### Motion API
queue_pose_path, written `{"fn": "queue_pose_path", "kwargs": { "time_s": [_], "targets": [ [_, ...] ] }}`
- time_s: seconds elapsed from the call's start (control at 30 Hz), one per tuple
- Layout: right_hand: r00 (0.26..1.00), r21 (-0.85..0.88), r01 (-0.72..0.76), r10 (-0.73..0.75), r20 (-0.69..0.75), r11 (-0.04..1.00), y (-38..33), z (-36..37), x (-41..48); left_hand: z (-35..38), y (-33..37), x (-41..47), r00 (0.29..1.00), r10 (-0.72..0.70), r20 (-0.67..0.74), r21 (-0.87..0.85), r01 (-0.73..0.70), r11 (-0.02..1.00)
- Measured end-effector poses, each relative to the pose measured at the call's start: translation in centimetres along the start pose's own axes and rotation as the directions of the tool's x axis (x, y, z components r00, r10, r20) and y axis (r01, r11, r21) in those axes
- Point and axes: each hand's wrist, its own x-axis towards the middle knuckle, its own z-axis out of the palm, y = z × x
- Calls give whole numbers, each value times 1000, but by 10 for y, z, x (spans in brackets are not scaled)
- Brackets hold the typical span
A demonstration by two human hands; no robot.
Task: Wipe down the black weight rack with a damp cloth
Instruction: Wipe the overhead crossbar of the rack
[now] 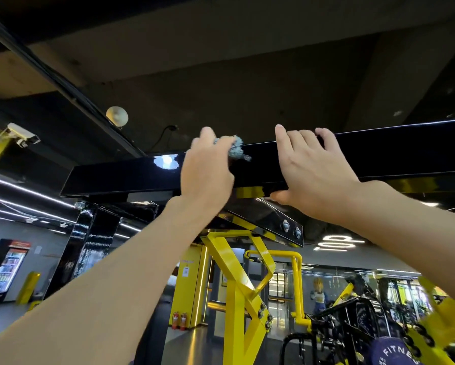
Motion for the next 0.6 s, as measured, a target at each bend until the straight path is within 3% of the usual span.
{"fn": "queue_pose_path", "kwargs": {
  "time_s": [0.07, 0.23, 0.4, 0.53, 0.6],
  "targets": [
    [1000, 9, -2, 2, 11, 1000, 0, -1, 0, -1, 6, -3, 999, -40, -13, 10, 40, 999],
    [1000, 53, 19, -19, 11, 998, -23, -6, 17, -4, 0, -35, 978, 208, 29, -43, -207, 977],
    [1000, 73, -8, 6, 28, 997, -41, 1, 26, -6, -37, -31, 995, -84, -61, 34, 86, 996],
    [999, 54, -42, 42, 12, 998, -42, 2, 27, -5, -30, -45, 989, 151, 6, -41, -151, 988],
    [999, 64, -45, 44, 18, 997, -42, 2, 27, -8, -52, -38, 987, 162, 2, 5, -162, 987]
  ]
}}
